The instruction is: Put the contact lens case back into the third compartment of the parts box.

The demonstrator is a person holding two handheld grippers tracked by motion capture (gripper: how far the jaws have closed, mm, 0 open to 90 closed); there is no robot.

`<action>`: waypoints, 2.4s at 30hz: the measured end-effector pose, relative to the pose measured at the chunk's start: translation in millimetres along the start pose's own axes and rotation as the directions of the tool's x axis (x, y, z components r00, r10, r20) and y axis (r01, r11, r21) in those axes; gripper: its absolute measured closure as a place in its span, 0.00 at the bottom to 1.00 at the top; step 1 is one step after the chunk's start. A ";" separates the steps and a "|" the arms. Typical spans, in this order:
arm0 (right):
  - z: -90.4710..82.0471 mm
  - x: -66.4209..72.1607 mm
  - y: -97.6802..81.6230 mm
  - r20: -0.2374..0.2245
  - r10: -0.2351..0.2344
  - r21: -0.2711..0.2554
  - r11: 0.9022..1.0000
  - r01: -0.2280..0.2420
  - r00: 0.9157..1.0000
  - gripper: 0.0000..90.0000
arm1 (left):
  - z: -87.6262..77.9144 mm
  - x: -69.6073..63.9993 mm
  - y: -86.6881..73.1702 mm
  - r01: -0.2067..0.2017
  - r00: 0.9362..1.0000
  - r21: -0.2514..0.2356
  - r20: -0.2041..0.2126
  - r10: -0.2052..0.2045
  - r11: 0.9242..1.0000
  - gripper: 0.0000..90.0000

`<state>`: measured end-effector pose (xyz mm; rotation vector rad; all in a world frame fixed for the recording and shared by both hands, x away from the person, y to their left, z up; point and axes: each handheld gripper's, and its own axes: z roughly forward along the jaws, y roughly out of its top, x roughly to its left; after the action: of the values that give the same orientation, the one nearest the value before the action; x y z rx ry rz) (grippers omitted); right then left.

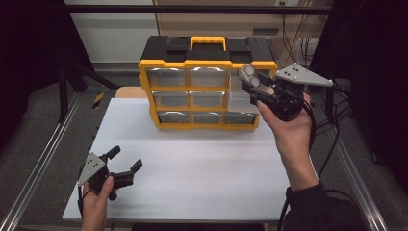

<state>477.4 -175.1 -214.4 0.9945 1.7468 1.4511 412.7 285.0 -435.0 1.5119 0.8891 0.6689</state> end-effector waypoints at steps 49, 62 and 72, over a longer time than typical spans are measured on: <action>2.1 -31.6 -3.7 0.058 0.039 0.018 0.999 -0.040 0.998 0.54 | 0.0 0.1 -0.2 0.000 1.000 0.003 0.000 0.000 1.000 0.03; 5.7 -37.5 -4.6 0.061 0.048 0.037 0.998 -0.051 0.997 0.54 | 0.5 0.0 -0.5 -0.001 1.000 0.005 0.001 0.001 1.000 0.03; 7.3 -38.6 -5.0 0.053 0.052 0.049 0.997 -0.055 0.997 0.54 | 1.0 -0.3 -0.7 0.000 1.000 0.005 0.002 0.000 1.000 0.03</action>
<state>502.3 -205.4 -220.0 1.1036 1.7399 1.4079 413.3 284.2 -435.7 1.5171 0.8893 0.6655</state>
